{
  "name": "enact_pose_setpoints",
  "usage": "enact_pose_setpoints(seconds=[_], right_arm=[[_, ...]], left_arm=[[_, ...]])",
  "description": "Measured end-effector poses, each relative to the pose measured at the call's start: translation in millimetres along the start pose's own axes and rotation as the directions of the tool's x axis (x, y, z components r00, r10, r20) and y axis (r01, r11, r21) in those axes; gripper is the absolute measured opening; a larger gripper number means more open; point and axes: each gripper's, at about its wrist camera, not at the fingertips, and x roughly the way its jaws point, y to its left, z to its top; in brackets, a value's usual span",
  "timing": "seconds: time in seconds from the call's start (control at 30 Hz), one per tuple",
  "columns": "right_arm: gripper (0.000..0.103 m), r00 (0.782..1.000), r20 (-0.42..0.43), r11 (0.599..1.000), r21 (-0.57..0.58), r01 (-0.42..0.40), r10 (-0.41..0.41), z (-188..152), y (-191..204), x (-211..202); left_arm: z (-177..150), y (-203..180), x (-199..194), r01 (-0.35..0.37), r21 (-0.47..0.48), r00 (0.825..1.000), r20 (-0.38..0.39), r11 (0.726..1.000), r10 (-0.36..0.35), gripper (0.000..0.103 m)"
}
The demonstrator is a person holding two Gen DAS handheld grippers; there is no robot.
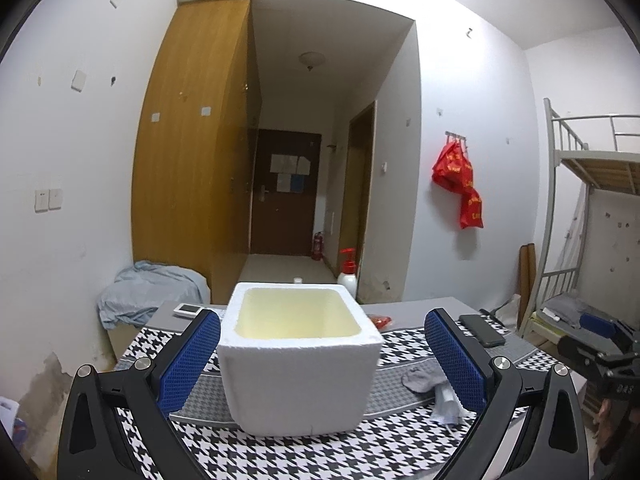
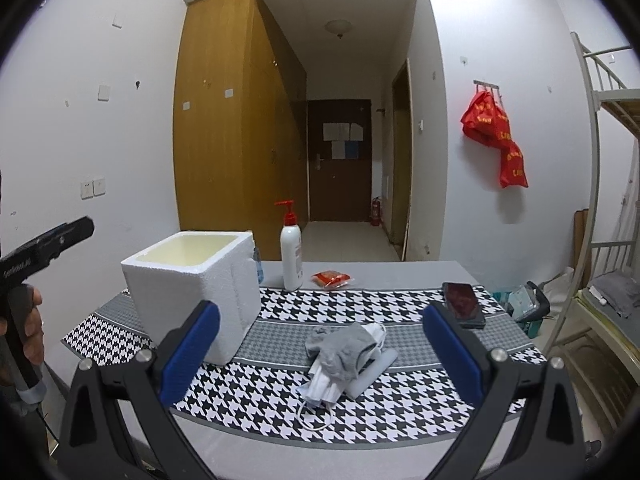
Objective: Organize soft objects
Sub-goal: 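Withdraw left tool from the box while right tool moves to the grey sock, then close the right tool on the grey sock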
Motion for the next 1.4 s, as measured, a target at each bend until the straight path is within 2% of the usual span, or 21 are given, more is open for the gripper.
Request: enact_pose_setpoints(seconds=[0.23,0.53,0.73,1.07,1.27,1.4], right_arm=[[0.103,1.0,0.011,1.0,0.004,0.015,-0.015,-1.4,-4.4,-8.8],[0.103,0.999,-0.004,0.999,0.003,0.041,-0.041,-18.3,-16.2,6.6],[0.103,0.999,-0.032,0.999,0.028,0.043,-0.042,-26.4,-31.2,18.7],[0.103,0.996,-0.083,0.999,0.05,-0.008,0.012,-39.5,-42.5,38.7],[0.103,0.987,-0.163,1.0,0.014,-0.009,0.012,-47.2,-45.3,63.5],[0.103,0.978,-0.203,0.999,0.009,-0.039,0.04,-51.5,-47.4,81.0]], left_arm=[[-14.0,-9.5,-16.7,0.03,-0.037,0.999,0.03,0.999,-0.029,0.102],[-34.5,-24.5,5.2,0.02,-0.004,1.0,0.013,1.0,-0.02,0.102],[-48.7,-32.4,22.2,0.011,-0.007,1.0,-0.022,1.0,-0.011,0.102],[-72.4,-57.1,39.9,0.058,0.038,0.994,-0.097,0.998,-0.054,0.102],[-86.8,-65.6,55.1,0.042,0.047,0.986,-0.161,0.998,-0.034,0.102],[-93.1,-73.1,63.1,0.047,0.052,0.982,-0.187,0.998,-0.037,0.102]])
